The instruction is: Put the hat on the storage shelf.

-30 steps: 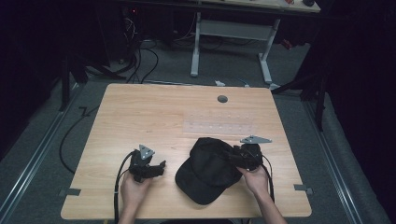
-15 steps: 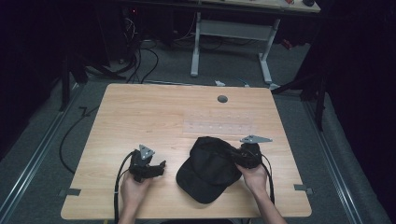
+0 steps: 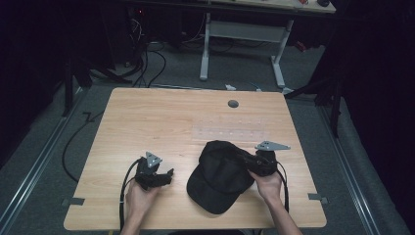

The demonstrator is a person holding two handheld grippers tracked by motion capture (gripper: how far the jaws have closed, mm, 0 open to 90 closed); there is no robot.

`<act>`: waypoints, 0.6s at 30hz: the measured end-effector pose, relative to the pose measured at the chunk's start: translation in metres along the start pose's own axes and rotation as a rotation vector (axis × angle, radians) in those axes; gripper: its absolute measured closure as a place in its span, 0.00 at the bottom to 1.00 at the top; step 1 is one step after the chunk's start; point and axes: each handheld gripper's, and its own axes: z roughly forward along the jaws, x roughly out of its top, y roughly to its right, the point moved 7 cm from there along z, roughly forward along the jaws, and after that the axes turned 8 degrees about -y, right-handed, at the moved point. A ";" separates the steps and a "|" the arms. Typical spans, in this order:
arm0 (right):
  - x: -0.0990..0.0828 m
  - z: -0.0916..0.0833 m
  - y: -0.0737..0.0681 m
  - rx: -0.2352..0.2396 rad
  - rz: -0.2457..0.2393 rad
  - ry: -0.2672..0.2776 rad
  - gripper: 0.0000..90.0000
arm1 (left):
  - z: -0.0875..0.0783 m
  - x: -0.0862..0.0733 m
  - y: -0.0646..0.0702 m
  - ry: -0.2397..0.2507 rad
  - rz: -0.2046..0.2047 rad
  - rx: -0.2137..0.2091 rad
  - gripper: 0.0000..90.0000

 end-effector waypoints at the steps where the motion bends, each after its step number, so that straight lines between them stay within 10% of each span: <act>1: 0.001 -0.002 -0.001 0.004 -0.005 0.010 0.93 | 0.000 0.000 0.000 0.001 0.001 -0.002 0.26; 10: 0.010 -0.012 -0.006 0.037 -0.039 0.055 0.94 | -0.005 0.002 0.000 -0.048 -0.040 -0.048 0.24; 18: 0.017 -0.023 -0.010 0.083 -0.055 0.102 0.94 | -0.024 0.016 0.015 -0.054 -0.099 -0.195 0.23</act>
